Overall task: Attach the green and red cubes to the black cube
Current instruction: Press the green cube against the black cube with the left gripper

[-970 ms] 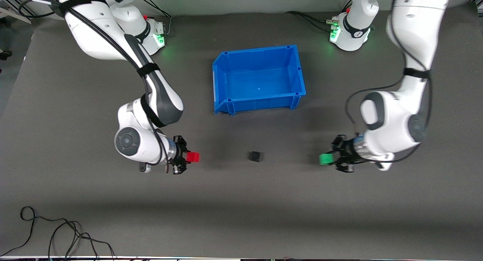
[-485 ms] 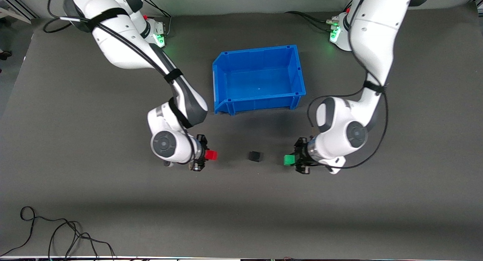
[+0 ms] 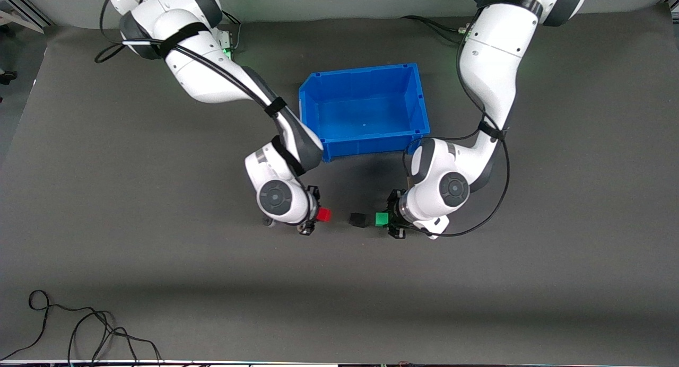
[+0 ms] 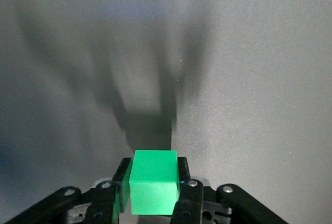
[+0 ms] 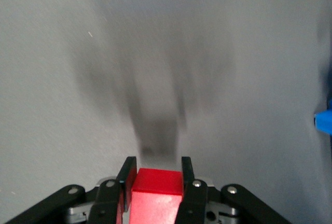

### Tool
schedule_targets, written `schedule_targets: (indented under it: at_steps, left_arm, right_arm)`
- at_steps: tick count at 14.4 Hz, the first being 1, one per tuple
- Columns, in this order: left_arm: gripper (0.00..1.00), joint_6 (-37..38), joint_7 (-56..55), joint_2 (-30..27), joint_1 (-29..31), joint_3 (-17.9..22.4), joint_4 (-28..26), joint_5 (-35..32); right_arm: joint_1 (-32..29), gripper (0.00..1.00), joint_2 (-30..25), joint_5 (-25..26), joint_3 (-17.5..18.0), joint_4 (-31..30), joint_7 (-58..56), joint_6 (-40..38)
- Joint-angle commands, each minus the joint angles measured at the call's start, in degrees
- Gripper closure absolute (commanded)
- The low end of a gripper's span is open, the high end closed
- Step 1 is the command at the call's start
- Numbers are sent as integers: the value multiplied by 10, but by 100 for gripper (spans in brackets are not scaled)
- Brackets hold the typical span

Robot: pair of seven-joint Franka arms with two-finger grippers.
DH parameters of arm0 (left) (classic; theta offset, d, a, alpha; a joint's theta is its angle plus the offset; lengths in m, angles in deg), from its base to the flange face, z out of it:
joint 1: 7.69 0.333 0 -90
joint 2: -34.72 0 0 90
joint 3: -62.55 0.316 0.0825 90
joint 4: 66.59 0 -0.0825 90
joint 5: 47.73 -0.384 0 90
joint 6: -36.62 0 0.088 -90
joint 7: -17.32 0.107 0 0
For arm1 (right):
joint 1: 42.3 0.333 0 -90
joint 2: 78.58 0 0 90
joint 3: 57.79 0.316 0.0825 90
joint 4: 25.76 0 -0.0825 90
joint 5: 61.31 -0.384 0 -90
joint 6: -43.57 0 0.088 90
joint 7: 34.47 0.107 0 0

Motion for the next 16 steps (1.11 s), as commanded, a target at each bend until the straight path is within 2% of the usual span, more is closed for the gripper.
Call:
schedule_targets:
  at_steps: [1, 6, 14, 15, 16]
  left_arm:
    - [100, -6, -38, 24, -19, 12, 35, -14]
    - [100, -16, -69, 33, -33, 12, 44, -21]
    - [98, -48, -103, 35, -54, 12, 44, -24]
    - [88, -48, -103, 36, -54, 12, 44, -24]
    - [66, -47, -102, 36, -54, 12, 44, -25]
  right_arm:
    - [19, 100, 38, 13, -7, 62, 51, -8]
    - [28, 100, 74, 21, -8, 102, 85, -4]
    - [36, 100, 80, 21, -8, 103, 97, 28]
    - [36, 100, 80, 21, -8, 103, 96, 28]
    - [36, 100, 80, 21, -8, 103, 96, 28]
